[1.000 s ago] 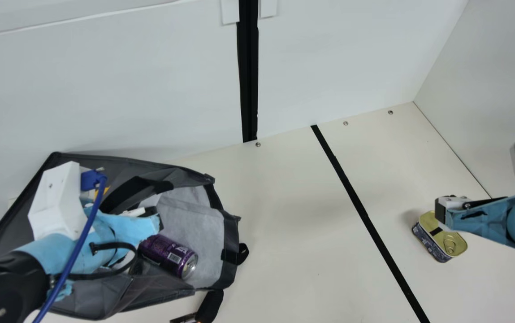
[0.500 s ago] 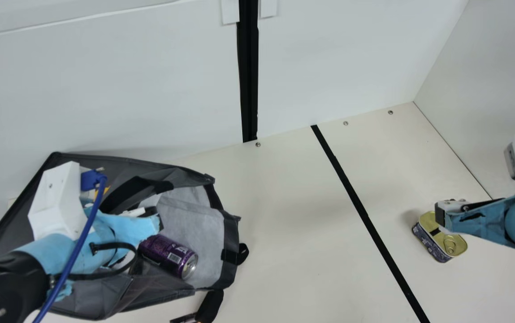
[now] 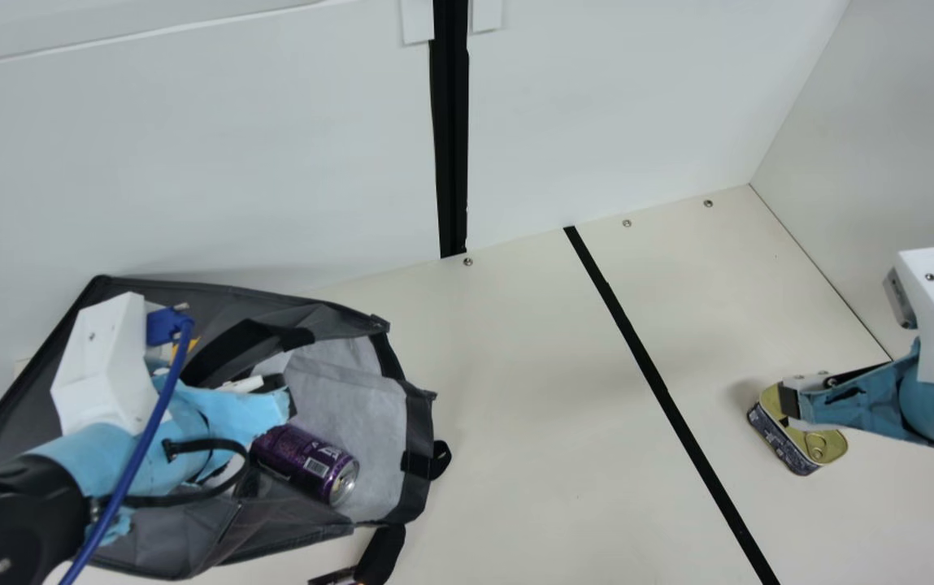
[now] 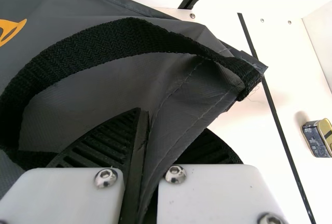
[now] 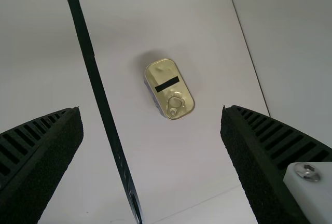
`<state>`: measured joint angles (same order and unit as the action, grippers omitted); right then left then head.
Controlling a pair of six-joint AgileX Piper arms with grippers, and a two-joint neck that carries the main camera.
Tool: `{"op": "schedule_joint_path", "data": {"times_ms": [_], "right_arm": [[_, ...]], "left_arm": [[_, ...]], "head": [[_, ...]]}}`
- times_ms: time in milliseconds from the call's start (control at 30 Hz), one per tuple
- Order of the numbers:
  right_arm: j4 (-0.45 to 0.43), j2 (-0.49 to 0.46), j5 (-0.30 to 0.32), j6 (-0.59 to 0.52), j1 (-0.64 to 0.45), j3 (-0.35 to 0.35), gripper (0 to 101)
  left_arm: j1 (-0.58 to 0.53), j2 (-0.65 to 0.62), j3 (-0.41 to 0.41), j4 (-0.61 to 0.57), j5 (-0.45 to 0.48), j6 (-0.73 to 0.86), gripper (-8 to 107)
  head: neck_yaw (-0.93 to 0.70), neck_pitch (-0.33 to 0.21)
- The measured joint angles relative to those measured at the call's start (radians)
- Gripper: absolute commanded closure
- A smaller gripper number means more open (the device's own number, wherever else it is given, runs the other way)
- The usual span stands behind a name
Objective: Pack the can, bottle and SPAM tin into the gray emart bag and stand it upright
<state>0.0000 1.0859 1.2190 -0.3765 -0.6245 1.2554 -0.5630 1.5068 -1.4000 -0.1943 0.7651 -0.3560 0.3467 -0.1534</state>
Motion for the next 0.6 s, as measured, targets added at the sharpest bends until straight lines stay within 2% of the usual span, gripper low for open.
{"op": "schedule_joint_path", "data": {"times_ms": [600], "right_arm": [[0.093,0.113,0.000,-0.252,-0.114,0.001,6]], "left_arm": [[0.000,0.000,0.000,0.000,0.000,0.000,107]], "head": [[0.002,0.000]]}}
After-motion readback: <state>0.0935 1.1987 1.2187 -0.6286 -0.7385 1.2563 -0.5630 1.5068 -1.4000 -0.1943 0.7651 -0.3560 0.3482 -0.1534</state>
